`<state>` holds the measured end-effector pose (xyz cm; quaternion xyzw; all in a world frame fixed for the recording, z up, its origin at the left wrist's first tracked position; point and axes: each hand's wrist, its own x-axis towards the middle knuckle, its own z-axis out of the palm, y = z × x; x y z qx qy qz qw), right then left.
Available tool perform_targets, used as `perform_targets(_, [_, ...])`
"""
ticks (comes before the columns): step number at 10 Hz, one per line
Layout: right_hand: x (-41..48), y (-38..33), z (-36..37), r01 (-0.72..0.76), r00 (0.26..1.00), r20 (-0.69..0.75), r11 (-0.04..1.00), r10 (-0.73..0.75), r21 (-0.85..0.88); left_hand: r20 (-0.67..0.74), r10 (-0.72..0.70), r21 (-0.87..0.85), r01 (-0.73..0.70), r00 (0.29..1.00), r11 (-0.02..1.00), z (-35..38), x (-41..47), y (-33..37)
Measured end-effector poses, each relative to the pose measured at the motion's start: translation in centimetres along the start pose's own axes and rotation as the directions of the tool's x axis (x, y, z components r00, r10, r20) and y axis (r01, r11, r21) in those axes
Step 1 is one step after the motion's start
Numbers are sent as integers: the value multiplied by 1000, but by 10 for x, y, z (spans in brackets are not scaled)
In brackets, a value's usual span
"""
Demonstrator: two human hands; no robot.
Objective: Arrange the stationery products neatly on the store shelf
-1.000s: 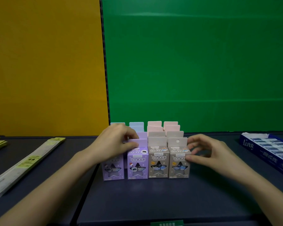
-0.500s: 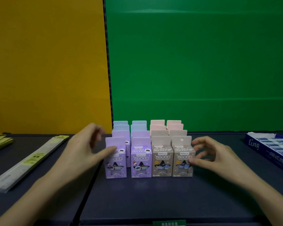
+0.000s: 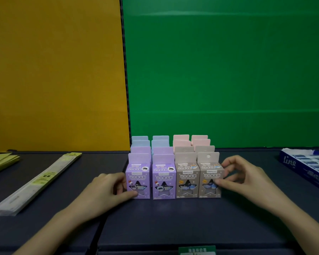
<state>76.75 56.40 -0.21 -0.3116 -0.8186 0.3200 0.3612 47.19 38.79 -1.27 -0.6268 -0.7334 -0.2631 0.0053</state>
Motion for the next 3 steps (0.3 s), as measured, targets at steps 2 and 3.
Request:
perform_targets(2, [-3,-6,-5,-15,1000,21,999,16,-45,-2,-64,17,64,998,998,-4,-4,3])
perform_targets(3, [-12,-9,-18,-23,999,-36,994,19,-104,-108,-56,8,57,993,998,-15,-17,-4])
